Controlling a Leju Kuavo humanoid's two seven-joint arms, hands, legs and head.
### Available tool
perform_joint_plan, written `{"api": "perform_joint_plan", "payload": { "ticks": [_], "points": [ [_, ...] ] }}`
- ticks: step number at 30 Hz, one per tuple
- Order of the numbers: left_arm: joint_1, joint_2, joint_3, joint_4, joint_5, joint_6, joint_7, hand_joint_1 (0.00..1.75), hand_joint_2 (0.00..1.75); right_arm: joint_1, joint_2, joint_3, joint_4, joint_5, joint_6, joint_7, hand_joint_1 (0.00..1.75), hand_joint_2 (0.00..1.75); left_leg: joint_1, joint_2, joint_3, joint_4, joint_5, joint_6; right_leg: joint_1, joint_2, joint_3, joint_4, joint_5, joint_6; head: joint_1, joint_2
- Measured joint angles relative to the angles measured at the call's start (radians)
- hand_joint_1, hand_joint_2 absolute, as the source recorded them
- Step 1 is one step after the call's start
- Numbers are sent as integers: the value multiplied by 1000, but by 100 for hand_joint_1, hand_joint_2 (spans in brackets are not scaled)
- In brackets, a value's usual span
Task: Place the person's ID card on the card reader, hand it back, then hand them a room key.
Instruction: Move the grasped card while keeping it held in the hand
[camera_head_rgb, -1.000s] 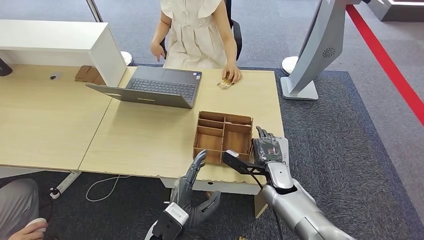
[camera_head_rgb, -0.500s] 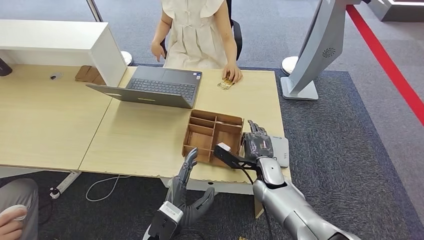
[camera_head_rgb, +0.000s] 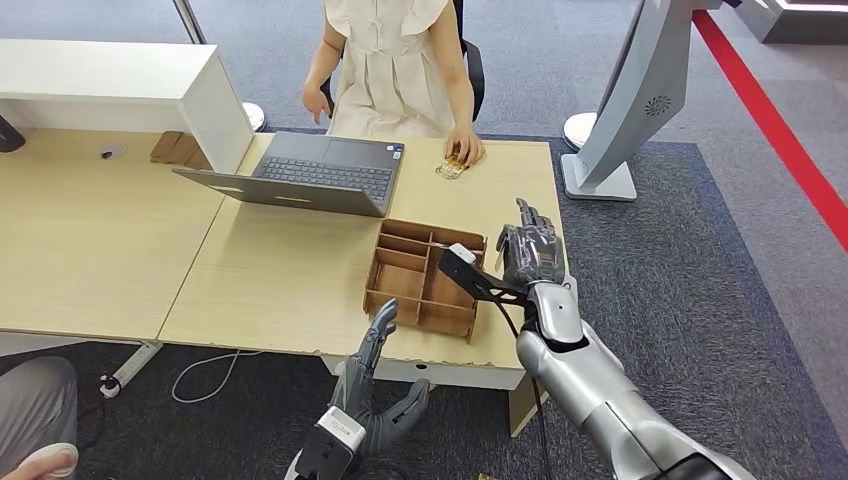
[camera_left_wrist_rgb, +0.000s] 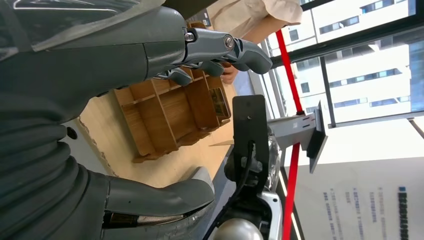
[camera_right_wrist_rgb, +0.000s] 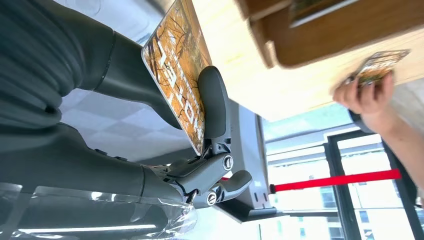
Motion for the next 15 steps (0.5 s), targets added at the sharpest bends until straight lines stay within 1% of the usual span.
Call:
{"api": "perform_joint_plan", "payload": {
  "ticks": [9, 15],
  "points": [
    [4, 6, -1, -9, 3, -12, 8, 0, 175, 12, -71, -9, -52, 58, 74, 55, 175, 175, 0, 0, 0, 0, 0, 0, 0, 0, 0, 0, 0, 0, 0, 0],
    [8, 13, -2, -20, 2, -12, 14, 0, 175, 33, -114, -15, -52, 37, 88, 76, 175, 175, 0, 0, 0, 0, 0, 0, 0, 0, 0, 0, 0, 0, 0, 0]
  ]
}}
